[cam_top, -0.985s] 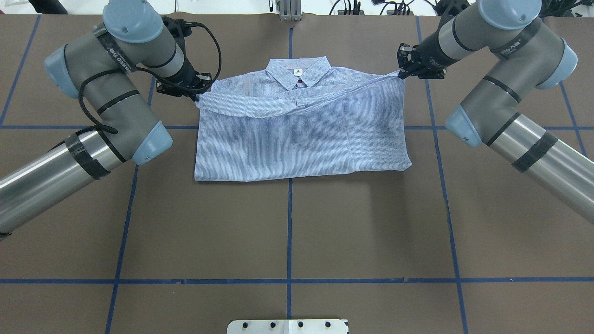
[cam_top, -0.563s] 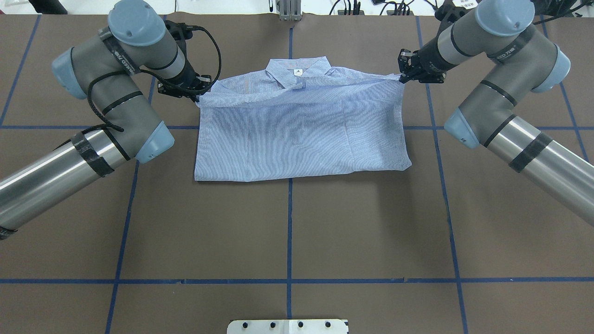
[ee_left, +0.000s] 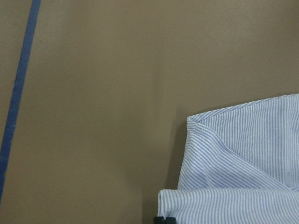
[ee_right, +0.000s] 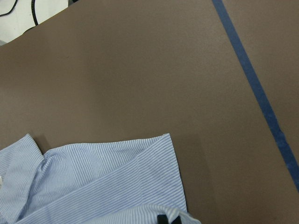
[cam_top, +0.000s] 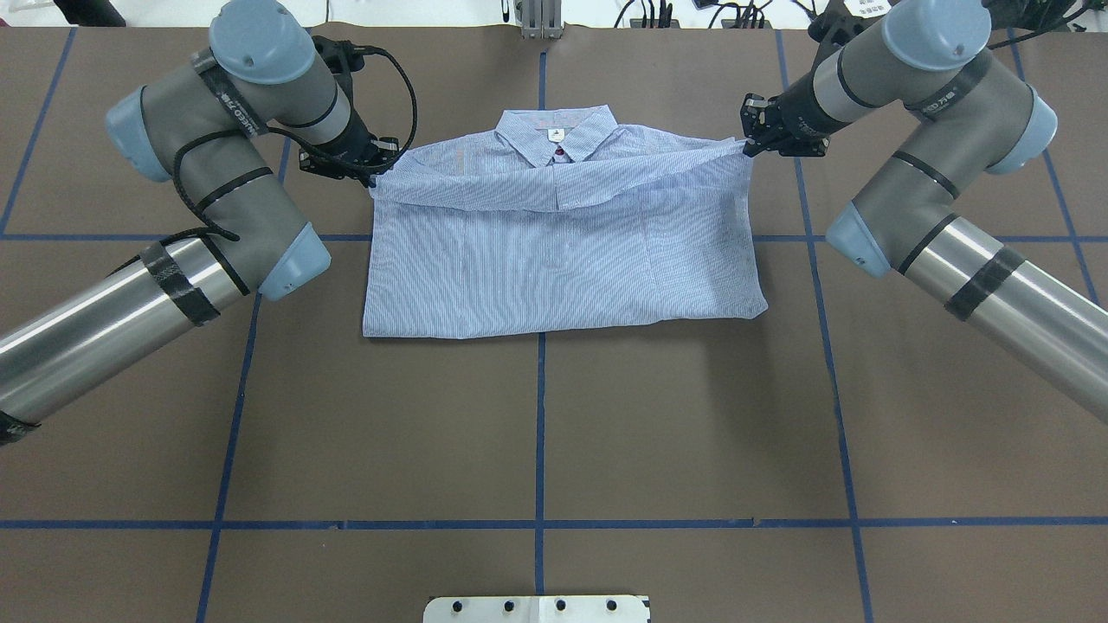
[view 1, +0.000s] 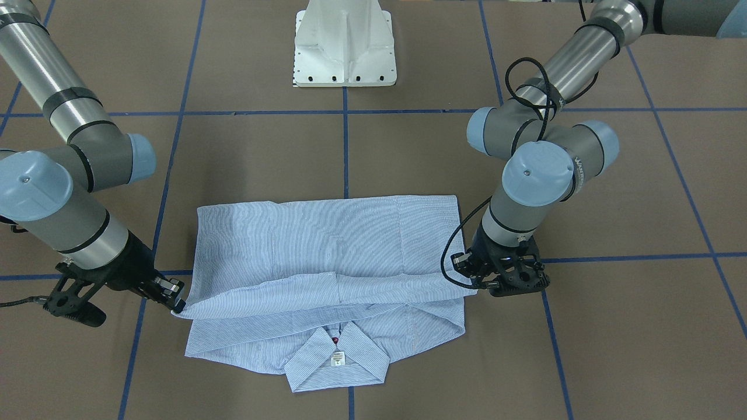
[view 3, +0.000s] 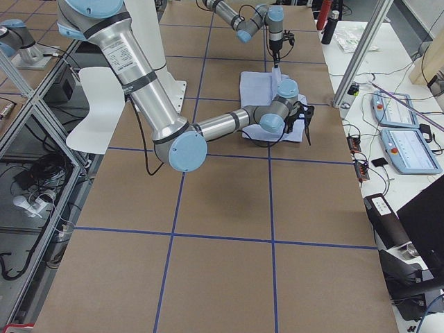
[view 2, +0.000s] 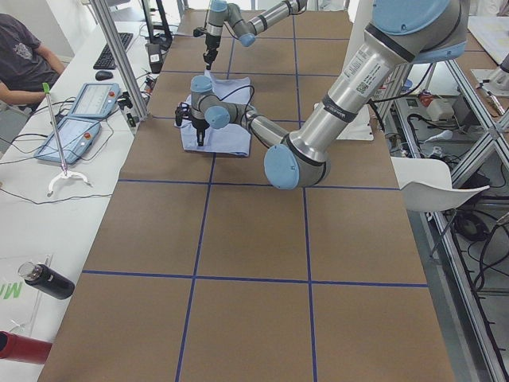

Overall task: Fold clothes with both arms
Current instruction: 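Lay the hem down near the collar and open both grippers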

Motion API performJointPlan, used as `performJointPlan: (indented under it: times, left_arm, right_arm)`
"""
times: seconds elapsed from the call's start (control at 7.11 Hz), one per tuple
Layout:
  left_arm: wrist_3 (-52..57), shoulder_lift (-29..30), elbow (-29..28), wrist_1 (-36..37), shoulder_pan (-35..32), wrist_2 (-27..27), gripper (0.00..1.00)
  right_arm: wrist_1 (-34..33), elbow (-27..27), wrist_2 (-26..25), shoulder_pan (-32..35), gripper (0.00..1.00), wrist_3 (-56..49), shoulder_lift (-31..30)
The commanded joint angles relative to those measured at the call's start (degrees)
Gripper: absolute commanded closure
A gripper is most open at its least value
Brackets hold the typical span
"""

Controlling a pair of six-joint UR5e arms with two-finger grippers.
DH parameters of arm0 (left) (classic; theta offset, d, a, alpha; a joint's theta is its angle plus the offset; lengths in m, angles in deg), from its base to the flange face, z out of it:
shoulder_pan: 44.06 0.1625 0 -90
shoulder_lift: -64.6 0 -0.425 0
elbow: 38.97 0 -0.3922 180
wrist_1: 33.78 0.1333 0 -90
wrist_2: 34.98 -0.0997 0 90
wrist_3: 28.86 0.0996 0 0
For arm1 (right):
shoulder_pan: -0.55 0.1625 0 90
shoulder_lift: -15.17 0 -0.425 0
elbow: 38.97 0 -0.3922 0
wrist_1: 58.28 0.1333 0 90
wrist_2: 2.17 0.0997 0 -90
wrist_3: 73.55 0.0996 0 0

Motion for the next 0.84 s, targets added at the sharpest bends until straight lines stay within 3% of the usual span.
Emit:
performJointPlan:
  times: [0.0,0.14,0.28,0.7]
  left_arm:
    - [0.0,0.0,0.0,0.0,0.0,-0.1,0.71]
    - [0.0,0.0,0.1,0.2,0.0,-0.2,0.01]
    - [0.1,0.0,0.3,0.2,-0.7,-0.3,0.0]
    - [0.1,-1.8,4.4,1.0,-3.0,0.2,0.0]
  right_arm:
    - [0.0,-0.1,0.0,0.0,0.98,0.2,0.1]
    - [-0.1,-0.5,0.0,-0.1,0.39,0.2,0.2]
    - [-0.2,-0.7,0.2,0.0,0.0,0.0,0.2]
    - [-0.1,0.2,4.8,0.3,0.0,-2.0,0.0]
